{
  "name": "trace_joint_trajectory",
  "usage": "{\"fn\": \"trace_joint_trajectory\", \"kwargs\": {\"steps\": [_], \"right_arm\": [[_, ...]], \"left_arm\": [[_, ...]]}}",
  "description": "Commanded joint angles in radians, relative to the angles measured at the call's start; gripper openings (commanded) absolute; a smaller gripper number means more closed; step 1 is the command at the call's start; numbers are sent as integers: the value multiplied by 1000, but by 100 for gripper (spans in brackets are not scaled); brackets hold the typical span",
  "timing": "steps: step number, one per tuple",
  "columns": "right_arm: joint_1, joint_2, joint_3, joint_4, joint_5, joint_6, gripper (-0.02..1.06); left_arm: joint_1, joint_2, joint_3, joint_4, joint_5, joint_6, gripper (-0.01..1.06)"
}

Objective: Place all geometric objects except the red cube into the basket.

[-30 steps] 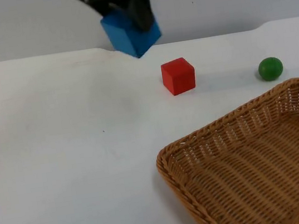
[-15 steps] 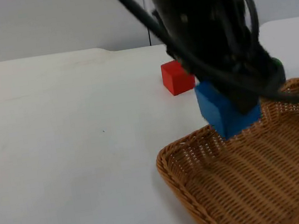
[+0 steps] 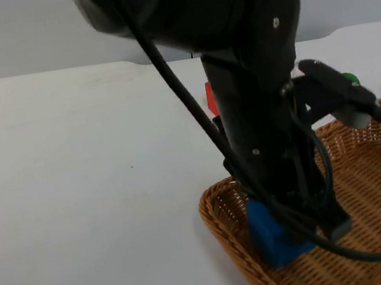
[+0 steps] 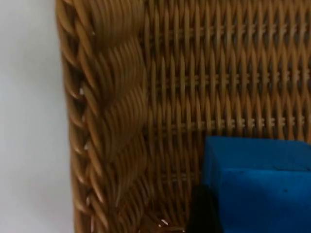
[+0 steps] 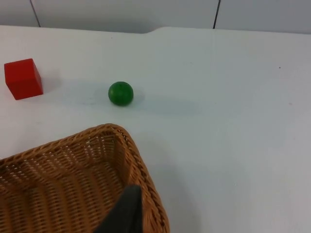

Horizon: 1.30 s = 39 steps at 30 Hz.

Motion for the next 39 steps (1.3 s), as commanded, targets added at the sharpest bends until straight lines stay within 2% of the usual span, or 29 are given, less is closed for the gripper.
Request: {"fn": "trace_joint_trajectory", "kwargs": {"steps": [1, 3, 4, 5, 8, 10, 11, 12, 18, 25, 33, 36, 39], "right_arm": [[-7, 1, 4, 2, -20, 0, 105], [-7, 1, 4, 2, -20, 0, 105], [-7, 1, 4, 2, -20, 0, 105], [-7, 1, 4, 2, -20, 0, 105], [-7, 1, 4, 2, -20, 0, 105], [-7, 1, 4, 2, -20, 0, 105], [-7, 1, 4, 2, -20, 0, 105], [-7, 1, 4, 2, -20, 0, 105], [-7, 1, 4, 2, -20, 0, 105], [-7, 1, 4, 2, -20, 0, 105], [-7, 1, 4, 2, -16, -7, 105], [-7, 1, 4, 2, -14, -7, 105], [-7, 1, 4, 2, -14, -7, 105]], "left_arm": [[-6, 8, 2, -7, -14, -16, 2], [-6, 8, 2, -15, -14, -20, 13], [-6, 8, 2, -24, -17, -20, 22], [-6, 8, 2, -24, -17, -20, 22], [-6, 8, 2, -57, -13, -20, 61], [-6, 4, 2, -68, -2, -20, 90], [-6, 4, 2, -68, -2, -20, 90], [-6, -4, 2, -75, 6, -20, 103], [-6, -102, 2, -81, 16, -20, 105], [22, -253, 2, -58, 74, -20, 105], [187, -344, 25, -117, 152, -20, 105], [237, -374, 84, -146, 147, -20, 105], [296, -448, 207, -158, 98, -20, 105]]}}
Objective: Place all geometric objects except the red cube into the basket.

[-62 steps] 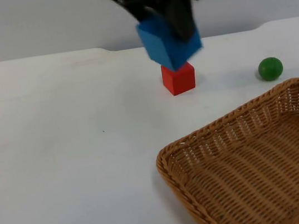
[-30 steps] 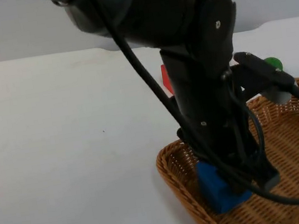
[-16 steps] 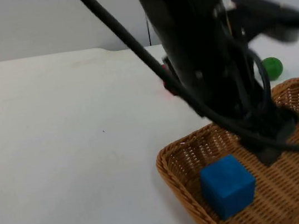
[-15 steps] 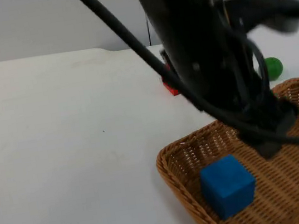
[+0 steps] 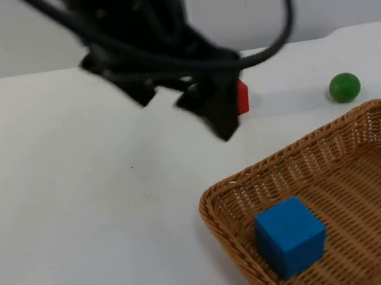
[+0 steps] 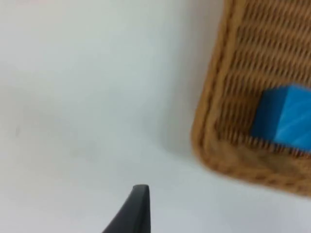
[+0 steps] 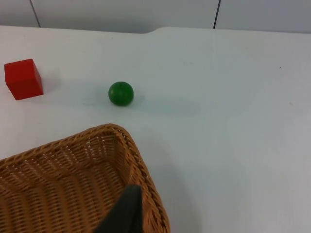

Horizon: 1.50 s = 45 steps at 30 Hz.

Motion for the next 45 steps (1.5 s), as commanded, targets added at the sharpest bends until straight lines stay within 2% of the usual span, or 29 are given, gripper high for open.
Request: {"fn": "trace_joint_trajectory", "kwargs": {"steps": [1, 2, 6, 12, 17, 18, 22, 33, 36, 39, 45], "right_arm": [[-7, 1, 0, 2, -10, -7, 105], [-7, 1, 0, 2, -10, -7, 105], [-7, 1, 0, 6, -10, -7, 105], [-7, 1, 0, 6, -10, -7, 105], [-7, 1, 0, 6, -10, -7, 105], [-7, 1, 0, 6, -10, -7, 105], [-7, 1, 0, 6, -10, -7, 105], [-7, 1, 0, 6, -5, 0, 105], [-7, 6, 0, 9, 10, -9, 105], [-7, 10, -2, 9, 20, -11, 105], [-7, 178, -96, 29, 88, -11, 105]], "left_arm": [[46, -70, 100, -27, -41, -5, 105], [46, -70, 100, -27, -41, -5, 105], [158, -176, 259, -69, -84, -5, 105], [260, -252, 337, -76, -86, -13, 105], [405, -362, 408, -76, -84, -21, 105], [405, -362, 408, -76, -84, -21, 105], [492, -459, 465, -83, -84, -24, 105], [514, -587, 565, -67, -111, -33, 105], [514, -591, 576, 8, -120, -121, 105], [514, -591, 576, 29, -132, -146, 105], [514, -591, 576, 32, -138, -149, 105]]}}
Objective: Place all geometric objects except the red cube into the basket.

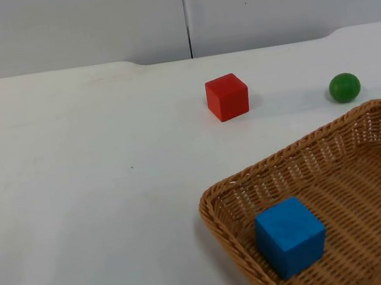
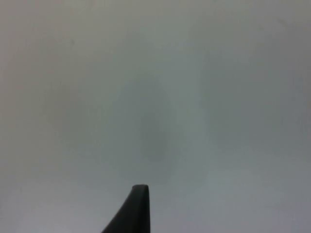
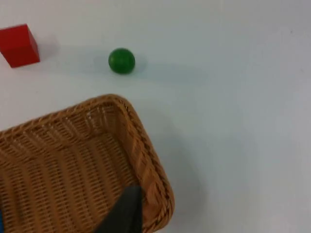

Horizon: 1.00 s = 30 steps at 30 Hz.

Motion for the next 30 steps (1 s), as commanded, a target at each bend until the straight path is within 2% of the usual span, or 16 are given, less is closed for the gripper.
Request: {"fn": "trace_joint_trajectory", "kwargs": {"steps": [1, 4, 6, 14, 15, 19, 21, 26, 30], "right_arm": [[-7, 93, -60, 18, 9, -11, 105], [-7, 164, -106, 28, 15, -11, 105], [-7, 292, -191, 45, 15, -11, 105], [10, 677, -368, 40, -63, -11, 105], [10, 677, -368, 40, -63, -11, 105], [66, 887, -483, 33, -117, 13, 105], [83, 941, -511, 13, -126, 37, 105], [160, 1185, -703, -10, -138, 78, 105], [183, 1316, -802, -38, -164, 113, 105]], "left_arm": [[2, -8, 4, 7, -8, -10, 105], [2, -8, 4, 7, -8, -10, 105], [2, -8, 4, 6, -10, -12, 105], [2, -8, 4, 5, -17, -12, 105], [2, -8, 4, 5, -17, -12, 105], [2, -8, 4, 5, -22, -12, 105], [2, -8, 4, 5, -22, -12, 105], [2, -8, 4, -4, -17, -12, 105], [2, -8, 4, -8, -18, -12, 105]]}}
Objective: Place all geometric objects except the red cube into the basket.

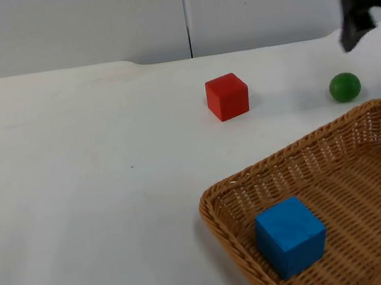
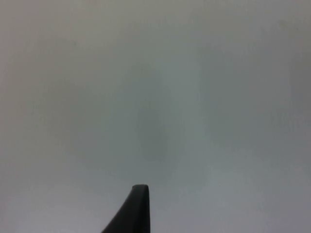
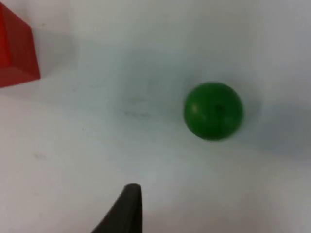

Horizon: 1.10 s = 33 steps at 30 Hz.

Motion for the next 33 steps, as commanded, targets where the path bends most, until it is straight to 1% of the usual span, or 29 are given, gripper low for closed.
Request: {"fn": "trace_joint_trajectory", "kwargs": {"steps": [1, 4, 7, 8, 11, 12, 13, 16, 22, 30, 31, 33], "right_arm": [[11, 90, -72, -28, -28, 30, 105], [11, 129, -86, -28, -47, 32, 105], [9, 178, -90, -28, -119, 32, 105], [9, 178, -90, -28, -119, 32, 105], [9, 213, -90, -34, -174, 32, 105], [9, 222, -90, -50, -189, 35, 104], [9, 222, -90, -50, -189, 35, 104], [9, 232, -90, -113, -215, 59, 101], [9, 272, -90, -110, -260, 59, 99], [7, 296, -90, -106, -277, 61, 98], [7, 296, -90, -106, -279, 61, 96], [7, 296, -90, -106, -289, 61, 82]], "left_arm": [[2, -8, 4, -10, -11, -7, 105], [2, -8, 4, -10, -11, -7, 105], [2, -8, 4, -14, -14, -7, 105], [2, -8, 4, -14, -14, -7, 105], [2, -8, 4, -14, -15, -7, 105], [2, -8, 4, -17, -15, -7, 105], [2, -8, 4, -17, -15, -7, 105], [2, -8, 4, -17, -15, -7, 105], [2, -8, 4, -17, -22, -7, 105], [2, -8, 4, -23, -23, -1, 105], [2, -8, 4, -23, -23, -1, 105], [2, -8, 4, -23, -23, -1, 105]]}}
